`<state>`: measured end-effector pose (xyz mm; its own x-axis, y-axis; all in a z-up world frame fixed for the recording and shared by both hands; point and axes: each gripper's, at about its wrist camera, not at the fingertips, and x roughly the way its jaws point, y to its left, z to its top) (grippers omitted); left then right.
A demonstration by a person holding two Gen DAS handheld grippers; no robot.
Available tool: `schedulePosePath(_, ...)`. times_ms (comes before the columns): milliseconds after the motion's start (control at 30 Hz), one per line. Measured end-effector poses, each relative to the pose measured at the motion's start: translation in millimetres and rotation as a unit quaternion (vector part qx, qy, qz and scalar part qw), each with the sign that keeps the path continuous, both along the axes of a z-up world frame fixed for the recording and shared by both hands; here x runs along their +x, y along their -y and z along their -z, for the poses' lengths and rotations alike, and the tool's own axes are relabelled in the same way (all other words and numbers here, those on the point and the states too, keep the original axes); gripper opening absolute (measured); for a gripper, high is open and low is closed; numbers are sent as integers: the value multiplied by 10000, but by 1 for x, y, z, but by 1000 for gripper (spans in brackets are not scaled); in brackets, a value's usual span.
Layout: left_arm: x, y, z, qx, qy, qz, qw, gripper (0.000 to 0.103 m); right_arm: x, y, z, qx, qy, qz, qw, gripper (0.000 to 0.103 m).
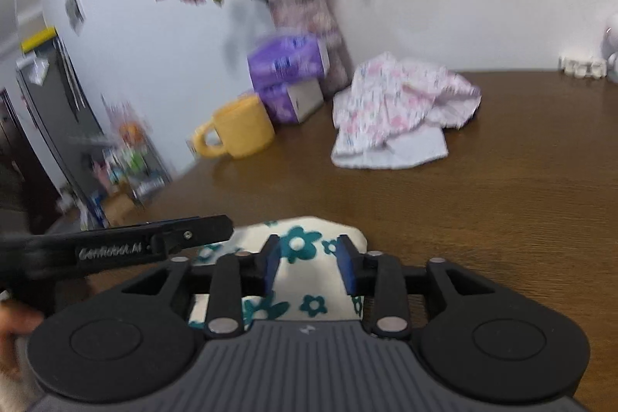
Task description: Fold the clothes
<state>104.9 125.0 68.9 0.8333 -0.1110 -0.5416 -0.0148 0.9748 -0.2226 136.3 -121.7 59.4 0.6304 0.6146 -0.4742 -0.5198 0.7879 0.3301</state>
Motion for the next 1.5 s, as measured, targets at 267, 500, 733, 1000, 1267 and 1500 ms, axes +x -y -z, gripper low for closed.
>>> schedulePosePath(267, 39, -1, 0, 464, -382, 1485, 9871, 61, -92, 18, 7, -656, 472, 201, 9965, 50)
schedulePosePath(500, 42, -13, 12, 56, -813, 1953, 9774, 39, -90, 11, 34, -933, 60, 503, 9943, 30)
schedulePosePath(733, 5, -34, 19, -660, -922, 2171, 9695, 29, -60, 23, 36, -791, -156, 673, 9945, 23)
schedulePosePath(1000, -50, -28, 29, -1436, -934, 2270, 9587, 29, -23, 37, 35, -644, -347, 814, 9940, 23)
schedulePosePath(1267, -83, 19, 39, -1610, -818, 2310, 9561, 19, 9, 52, 31, -590, -411, 1023, 9922, 23)
schedulePosePath(1500, -78, 74, 39, -1259, -645, 2287, 9632, 16, -15, 88, 18, -463, -55, 1597, 9861, 23)
